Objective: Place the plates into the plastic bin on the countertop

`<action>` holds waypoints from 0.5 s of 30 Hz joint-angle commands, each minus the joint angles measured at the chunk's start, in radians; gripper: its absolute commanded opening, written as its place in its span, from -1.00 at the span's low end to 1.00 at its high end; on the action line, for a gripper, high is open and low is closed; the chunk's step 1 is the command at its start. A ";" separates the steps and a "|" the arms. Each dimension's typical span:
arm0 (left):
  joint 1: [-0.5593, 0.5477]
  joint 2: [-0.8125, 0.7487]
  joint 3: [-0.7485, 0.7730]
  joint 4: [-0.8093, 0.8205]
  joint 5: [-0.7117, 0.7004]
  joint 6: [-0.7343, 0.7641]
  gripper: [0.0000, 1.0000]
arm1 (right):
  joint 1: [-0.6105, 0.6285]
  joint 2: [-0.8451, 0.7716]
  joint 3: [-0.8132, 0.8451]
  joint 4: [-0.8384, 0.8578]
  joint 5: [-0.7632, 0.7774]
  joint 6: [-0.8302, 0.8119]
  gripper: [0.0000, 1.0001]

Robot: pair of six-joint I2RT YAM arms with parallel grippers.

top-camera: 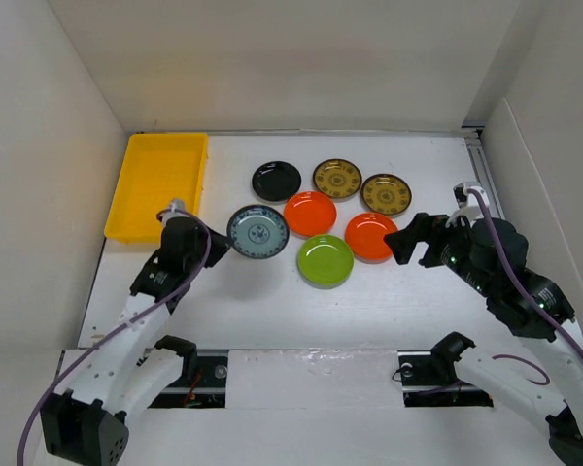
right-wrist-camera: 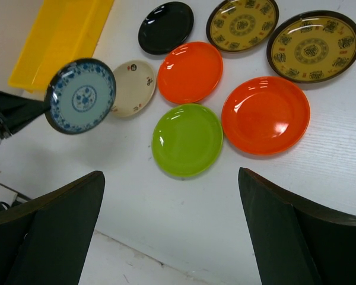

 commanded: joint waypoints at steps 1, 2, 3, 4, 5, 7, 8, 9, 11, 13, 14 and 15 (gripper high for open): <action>0.034 0.114 0.154 0.044 -0.112 -0.028 -1.00 | 0.007 0.012 0.017 0.054 0.017 -0.014 1.00; 0.078 0.148 0.180 0.064 -0.112 -0.041 -1.00 | 0.007 0.022 0.017 0.063 0.017 -0.014 1.00; 0.104 0.184 0.206 0.083 -0.112 -0.041 -1.00 | 0.007 0.022 0.026 0.063 0.006 -0.014 1.00; 0.133 0.224 0.269 0.103 -0.112 -0.041 -1.00 | 0.007 0.022 0.026 0.072 0.006 -0.014 1.00; 0.162 0.308 0.307 0.113 -0.102 -0.041 -1.00 | 0.007 0.034 0.026 0.072 0.006 -0.014 1.00; 0.254 0.384 0.410 0.159 -0.068 -0.041 -1.00 | 0.007 0.043 0.026 0.081 -0.003 -0.023 1.00; 0.282 0.457 0.445 0.169 -0.059 -0.041 -1.00 | 0.007 0.043 0.026 0.081 -0.003 -0.023 1.00; 0.332 0.494 0.479 0.182 -0.050 -0.050 -1.00 | 0.007 0.052 0.026 0.081 -0.003 -0.023 1.00; 0.391 0.606 0.577 0.192 -0.011 -0.050 -1.00 | 0.007 0.052 0.016 0.092 -0.012 -0.023 1.00; 0.452 0.674 0.637 0.201 -0.020 -0.050 -1.00 | 0.007 0.052 0.015 0.101 -0.024 -0.023 1.00; 0.474 0.705 0.683 0.201 -0.020 -0.050 -1.00 | 0.007 0.052 0.003 0.110 -0.033 -0.023 1.00; 0.497 0.763 0.699 0.222 -0.007 -0.050 -1.00 | 0.007 0.052 -0.007 0.121 -0.050 -0.023 1.00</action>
